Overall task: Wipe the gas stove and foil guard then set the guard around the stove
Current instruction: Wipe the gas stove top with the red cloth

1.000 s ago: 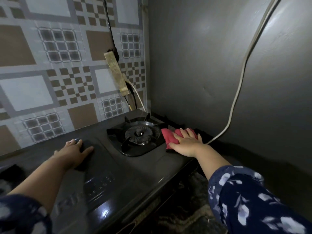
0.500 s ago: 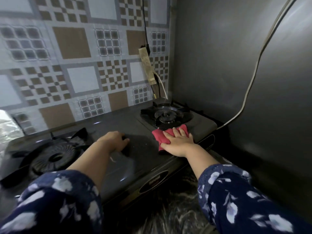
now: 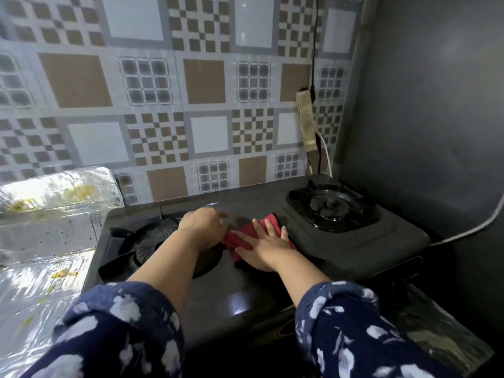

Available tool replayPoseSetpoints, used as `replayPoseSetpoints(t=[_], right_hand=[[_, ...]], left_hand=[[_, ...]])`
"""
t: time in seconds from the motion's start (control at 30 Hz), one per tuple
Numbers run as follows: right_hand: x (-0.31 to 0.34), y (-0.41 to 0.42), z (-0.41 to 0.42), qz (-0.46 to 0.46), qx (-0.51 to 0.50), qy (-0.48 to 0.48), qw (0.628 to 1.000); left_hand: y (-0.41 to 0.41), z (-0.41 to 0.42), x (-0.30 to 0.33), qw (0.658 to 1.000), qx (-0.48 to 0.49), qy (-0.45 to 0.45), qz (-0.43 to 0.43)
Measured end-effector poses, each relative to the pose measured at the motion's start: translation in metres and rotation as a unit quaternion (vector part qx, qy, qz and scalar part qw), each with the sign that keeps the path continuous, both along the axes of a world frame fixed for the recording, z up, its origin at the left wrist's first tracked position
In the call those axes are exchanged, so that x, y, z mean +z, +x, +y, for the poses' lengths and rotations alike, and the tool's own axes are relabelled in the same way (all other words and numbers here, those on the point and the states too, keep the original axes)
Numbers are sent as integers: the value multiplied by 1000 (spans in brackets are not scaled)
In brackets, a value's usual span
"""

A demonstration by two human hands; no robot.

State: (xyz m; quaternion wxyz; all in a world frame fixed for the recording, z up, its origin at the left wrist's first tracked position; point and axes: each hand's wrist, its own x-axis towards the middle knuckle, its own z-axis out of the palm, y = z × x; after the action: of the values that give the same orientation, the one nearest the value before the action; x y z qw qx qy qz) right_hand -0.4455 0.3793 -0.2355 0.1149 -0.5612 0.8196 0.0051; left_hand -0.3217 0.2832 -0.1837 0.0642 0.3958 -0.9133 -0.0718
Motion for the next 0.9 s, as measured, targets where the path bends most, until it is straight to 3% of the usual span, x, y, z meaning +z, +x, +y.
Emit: replayPoseSetpoints(t=[0.13, 0.4, 0.63, 0.77, 0.9], right_hand=[[-2, -17, -52, -7, 50, -4, 999], [5, -56, -171, -30, 146, 28, 988], [15, -41, -247, -30, 256, 73, 963], [17, -21, -275, -59, 321, 90, 941], [14, 20, -302, -51, 366, 103, 923]], left_hand=[[13, -38, -7, 998, 49, -36, 3], [60, -98, -18, 978, 206, -20, -9], [113, -110, -27, 946, 318, 58, -39], [125, -106, -23, 929, 350, 116, 26], [126, -105, -23, 923, 356, 143, 38]])
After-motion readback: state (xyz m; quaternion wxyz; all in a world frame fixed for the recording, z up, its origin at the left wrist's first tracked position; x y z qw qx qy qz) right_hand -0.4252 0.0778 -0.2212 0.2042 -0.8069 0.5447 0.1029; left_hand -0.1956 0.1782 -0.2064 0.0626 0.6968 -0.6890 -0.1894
